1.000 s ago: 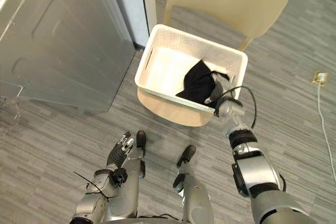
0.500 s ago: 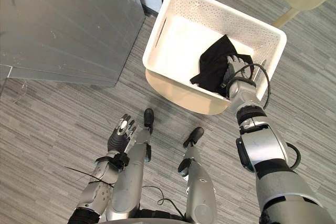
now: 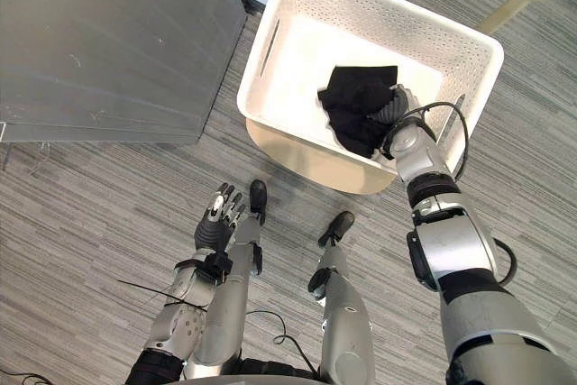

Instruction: Pick up the laundry basket with both hands and put the clothes into the washing machine.

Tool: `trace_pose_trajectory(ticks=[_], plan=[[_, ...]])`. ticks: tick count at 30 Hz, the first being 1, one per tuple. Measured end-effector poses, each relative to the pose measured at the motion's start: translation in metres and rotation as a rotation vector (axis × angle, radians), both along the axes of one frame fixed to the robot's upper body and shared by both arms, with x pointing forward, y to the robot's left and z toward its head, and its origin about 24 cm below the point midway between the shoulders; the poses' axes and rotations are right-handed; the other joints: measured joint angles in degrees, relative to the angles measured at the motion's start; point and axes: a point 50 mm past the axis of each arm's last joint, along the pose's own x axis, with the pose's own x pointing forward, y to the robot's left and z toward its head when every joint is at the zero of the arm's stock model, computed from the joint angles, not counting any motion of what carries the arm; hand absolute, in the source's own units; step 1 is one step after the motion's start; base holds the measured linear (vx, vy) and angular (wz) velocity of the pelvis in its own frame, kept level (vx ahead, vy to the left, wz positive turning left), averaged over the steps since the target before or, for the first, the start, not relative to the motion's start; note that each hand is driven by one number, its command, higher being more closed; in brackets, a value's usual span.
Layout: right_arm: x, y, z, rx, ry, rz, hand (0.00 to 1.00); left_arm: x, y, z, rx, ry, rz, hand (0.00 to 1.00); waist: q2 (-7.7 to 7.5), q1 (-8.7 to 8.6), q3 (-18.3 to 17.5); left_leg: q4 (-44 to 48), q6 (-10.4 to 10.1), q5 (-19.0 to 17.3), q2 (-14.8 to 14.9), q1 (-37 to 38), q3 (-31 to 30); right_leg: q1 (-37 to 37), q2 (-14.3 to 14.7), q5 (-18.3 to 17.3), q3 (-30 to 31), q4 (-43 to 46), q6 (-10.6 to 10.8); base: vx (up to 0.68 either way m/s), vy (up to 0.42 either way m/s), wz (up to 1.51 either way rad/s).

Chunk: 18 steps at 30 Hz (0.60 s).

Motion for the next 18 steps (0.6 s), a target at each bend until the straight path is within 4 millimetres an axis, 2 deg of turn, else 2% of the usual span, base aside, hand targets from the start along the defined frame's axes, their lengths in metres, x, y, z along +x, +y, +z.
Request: trace_pose_trajectory(ticks=[4, 7, 9, 12, 14, 16, 18], plan=[[-0.004, 0.0, 0.001, 0.153, -0.069, -0.001, 1.0, 0.001, 0.001, 0.007, 0.003, -0.034, 0.006, 0.0, 0.0, -0.61, 0.0, -0.16, 0.0, 0.0, 0.11, 1.9, 0.19, 1.77, 0.08, 0.01, 0.16, -0.03, -0.01, 0.01, 0.026, 0.0], [-0.011, -0.005, 0.02, 0.217, -0.21, -0.02, 1.0, 0.0, 0.007, 0.007, 0.062, -0.04, 0.011, 0.0, -0.12, -1.24, -0.07, -0.81, -0.02, 0.01, 0.06, 4.52, 0.49, 3.96, 0.03, 0.02, 0.32, -0.02, -0.03, 0.0, 0.041, 0.01], [-0.019, -0.008, 0.039, 0.263, -0.342, -0.03, 1.0, -0.001, 0.014, 0.011, 0.116, -0.06, 0.02, 0.0, -0.24, -1.46, -0.26, -1.66, -0.07, 0.04, 0.08, 6.52, 0.88, 5.37, 0.06, 0.0, 0.56, -0.04, -0.01, 0.0, 0.04, -0.05], [-0.031, -0.009, 0.055, 0.282, -0.458, -0.029, 1.0, -0.004, 0.025, 0.017, 0.181, -0.093, 0.044, 0.0, -0.45, -1.78, -0.41, -2.19, -0.11, 0.07, 0.07, 8.58, 0.99, 7.17, 0.15, -0.03, 0.71, -0.16, 0.03, 0.0, 0.008, -0.01], [-0.039, -0.008, 0.054, 0.304, -0.5, -0.028, 1.0, -0.007, 0.031, 0.014, 0.22, -0.084, 0.057, 0.0, -0.61, -2.19, -1.55, -2.95, -0.17, 0.12, -0.02, 10.02, 1.01, 8.36, 0.26, -0.22, 0.65, -0.25, 0.26, 0.02, 0.006, 0.04], [-0.047, -0.001, 0.044, 0.326, -0.513, -0.012, 1.0, -0.016, 0.041, 0.01, 0.269, -0.064, 0.091, 0.0, -0.84, -3.09, -5.39, -4.17, -0.39, 0.28, -0.28, 10.68, 1.03, 8.75, 0.25, -0.5, 0.19, -0.43, 0.52, 0.07, 0.015, 0.07], [-0.056, 0.002, 0.039, 0.326, -0.531, -0.001, 1.0, -0.021, 0.046, 0.016, 0.307, -0.09, 0.107, 0.0, -0.84, -3.22, -6.78, -4.95, -0.39, 0.27, -0.5, 12.91, 1.11, 10.75, 0.22, -0.63, 0.25, -1.0, 0.55, 0.1, 0.012, 0.02]])
